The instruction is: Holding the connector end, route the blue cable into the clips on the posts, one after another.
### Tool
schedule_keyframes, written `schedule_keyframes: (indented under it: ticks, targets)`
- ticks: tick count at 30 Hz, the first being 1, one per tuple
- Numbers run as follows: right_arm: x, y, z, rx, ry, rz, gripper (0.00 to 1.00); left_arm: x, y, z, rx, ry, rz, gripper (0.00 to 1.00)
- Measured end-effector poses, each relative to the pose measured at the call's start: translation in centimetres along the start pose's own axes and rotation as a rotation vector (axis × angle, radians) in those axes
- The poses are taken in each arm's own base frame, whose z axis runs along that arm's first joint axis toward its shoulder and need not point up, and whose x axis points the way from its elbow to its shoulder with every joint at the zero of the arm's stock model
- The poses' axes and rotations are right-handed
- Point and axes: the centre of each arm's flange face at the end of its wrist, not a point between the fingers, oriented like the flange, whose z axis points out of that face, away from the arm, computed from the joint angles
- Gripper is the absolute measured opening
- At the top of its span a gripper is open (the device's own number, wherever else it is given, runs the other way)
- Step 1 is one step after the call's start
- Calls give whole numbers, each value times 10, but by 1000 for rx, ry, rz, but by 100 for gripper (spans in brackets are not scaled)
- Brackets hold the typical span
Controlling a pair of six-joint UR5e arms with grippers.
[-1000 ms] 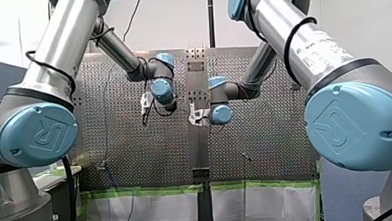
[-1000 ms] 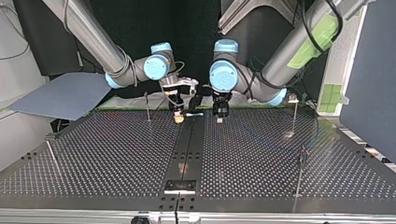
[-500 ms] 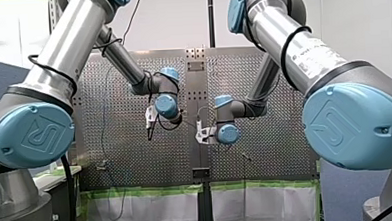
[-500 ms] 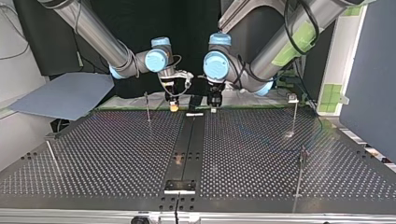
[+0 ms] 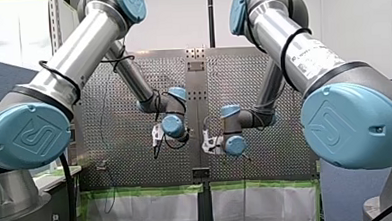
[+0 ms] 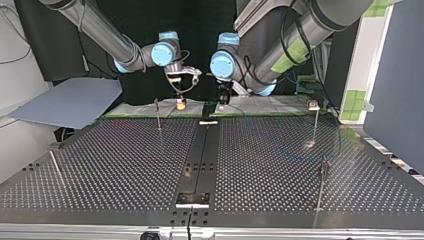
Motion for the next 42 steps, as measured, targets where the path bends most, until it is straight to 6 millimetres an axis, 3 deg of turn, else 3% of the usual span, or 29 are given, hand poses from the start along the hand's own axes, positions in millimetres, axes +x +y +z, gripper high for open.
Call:
schedule_keyframes:
  ticks: [9, 15, 25, 30, 42]
  targets:
    - [-18, 14, -15, -21, -10, -4, 0, 43, -16, 2, 25, 21, 18, 0]
    - [-33, 26, -28, -38, -8, 22, 0, 51, -26, 0, 39, 0, 9, 0]
    - [-79, 40, -29, -62, -3, 29, 0, 96, -41, 1, 80, 3, 19, 0]
    - [-92, 46, -31, -69, -13, 38, 0, 121, -54, -3, 98, -7, 24, 0]
    - [-110, 67, -53, -114, -25, 38, 0, 127, -77, -19, 117, -42, 22, 0]
